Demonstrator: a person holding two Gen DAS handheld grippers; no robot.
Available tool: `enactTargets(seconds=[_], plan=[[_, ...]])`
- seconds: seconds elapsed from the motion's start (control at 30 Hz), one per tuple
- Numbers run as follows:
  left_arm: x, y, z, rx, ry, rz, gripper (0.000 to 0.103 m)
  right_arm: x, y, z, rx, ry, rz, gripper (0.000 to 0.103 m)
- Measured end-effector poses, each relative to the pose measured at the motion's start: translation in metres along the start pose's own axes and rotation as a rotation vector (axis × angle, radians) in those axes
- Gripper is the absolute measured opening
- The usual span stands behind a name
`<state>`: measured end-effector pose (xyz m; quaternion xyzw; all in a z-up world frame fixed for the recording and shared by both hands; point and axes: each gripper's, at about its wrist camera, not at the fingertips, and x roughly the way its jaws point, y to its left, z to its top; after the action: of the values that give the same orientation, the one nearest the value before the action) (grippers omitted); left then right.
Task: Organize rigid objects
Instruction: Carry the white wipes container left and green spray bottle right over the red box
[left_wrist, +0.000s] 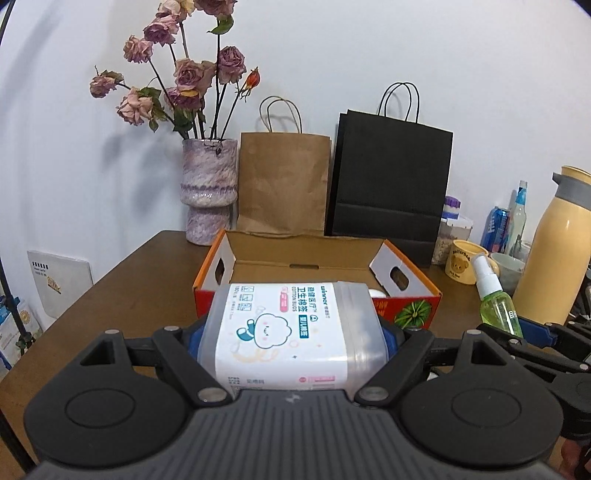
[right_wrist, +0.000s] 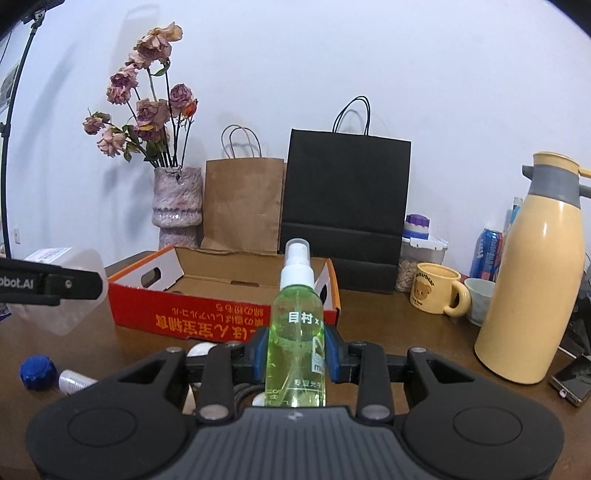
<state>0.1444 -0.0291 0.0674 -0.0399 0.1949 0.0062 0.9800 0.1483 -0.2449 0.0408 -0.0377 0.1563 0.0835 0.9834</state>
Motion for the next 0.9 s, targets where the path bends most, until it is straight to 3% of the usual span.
enactTargets(seconds=[0.9], plan=[[0.076,-0.005,0.057,-0.092,-0.046,0.045,0.084,0.084,0.004,0.058,0.020,-0.033,0.014,0.030]])
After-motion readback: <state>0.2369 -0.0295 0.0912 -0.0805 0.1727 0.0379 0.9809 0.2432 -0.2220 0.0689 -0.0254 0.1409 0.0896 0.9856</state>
